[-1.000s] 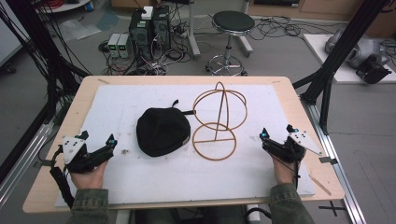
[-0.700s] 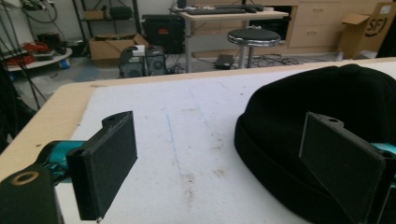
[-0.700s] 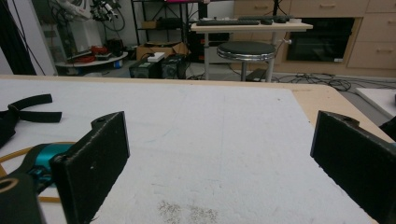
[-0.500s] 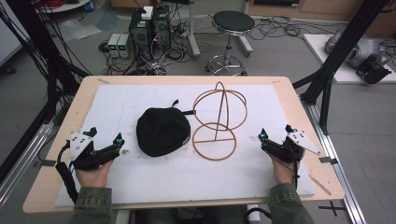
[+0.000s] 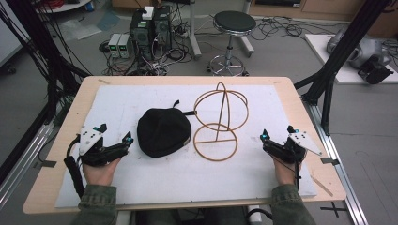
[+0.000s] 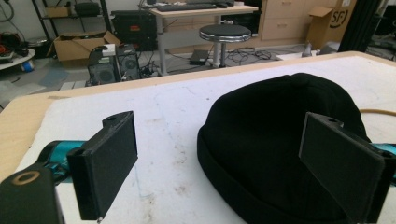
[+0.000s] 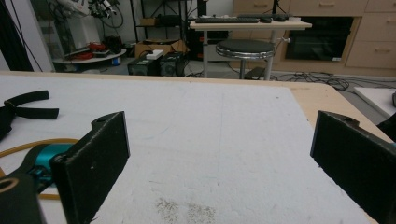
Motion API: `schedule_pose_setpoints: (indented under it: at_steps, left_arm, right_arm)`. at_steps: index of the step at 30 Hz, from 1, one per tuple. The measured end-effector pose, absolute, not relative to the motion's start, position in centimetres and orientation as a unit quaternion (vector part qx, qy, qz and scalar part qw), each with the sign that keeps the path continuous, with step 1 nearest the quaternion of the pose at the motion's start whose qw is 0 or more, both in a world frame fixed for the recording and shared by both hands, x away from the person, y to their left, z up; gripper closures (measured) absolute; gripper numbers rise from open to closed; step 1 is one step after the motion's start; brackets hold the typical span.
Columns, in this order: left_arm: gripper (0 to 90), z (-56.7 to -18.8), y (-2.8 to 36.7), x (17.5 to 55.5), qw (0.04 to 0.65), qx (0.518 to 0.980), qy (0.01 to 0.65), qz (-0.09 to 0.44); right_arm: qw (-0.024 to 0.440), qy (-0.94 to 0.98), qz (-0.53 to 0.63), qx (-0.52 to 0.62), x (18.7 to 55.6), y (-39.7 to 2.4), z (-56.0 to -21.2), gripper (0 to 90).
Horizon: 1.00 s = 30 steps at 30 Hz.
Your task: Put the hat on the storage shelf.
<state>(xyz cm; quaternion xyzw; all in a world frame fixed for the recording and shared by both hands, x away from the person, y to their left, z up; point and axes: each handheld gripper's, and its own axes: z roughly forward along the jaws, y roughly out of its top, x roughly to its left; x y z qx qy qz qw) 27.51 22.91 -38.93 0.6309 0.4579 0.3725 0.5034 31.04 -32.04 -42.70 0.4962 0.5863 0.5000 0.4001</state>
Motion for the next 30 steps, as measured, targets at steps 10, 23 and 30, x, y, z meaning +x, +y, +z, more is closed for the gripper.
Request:
schedule_pose_setpoints:
  at_steps: [10, 23, 30]
  left_arm:
    - [11.7, -38.5, 21.5, 28.0, 0.497, 0.655, 0.447, 0.352]
    - [11.9, -39.0, 19.4, 29.2, 0.465, 0.703, 0.438, 0.313]
    - [12.5, -39.4, 18.5, 29.8, 0.454, 0.716, 0.437, 0.299]
  right_arm:
    - [0.399, 0.584, 0.5, 0.499, 31.0, -32.2, -42.7, 3.6]
    - [0.401, 0.586, 0.499, 0.497, 30.9, -32.3, -42.7, 3.6]
    - [0.398, 0.586, 0.499, 0.499, 31.1, -32.2, -42.7, 3.6]
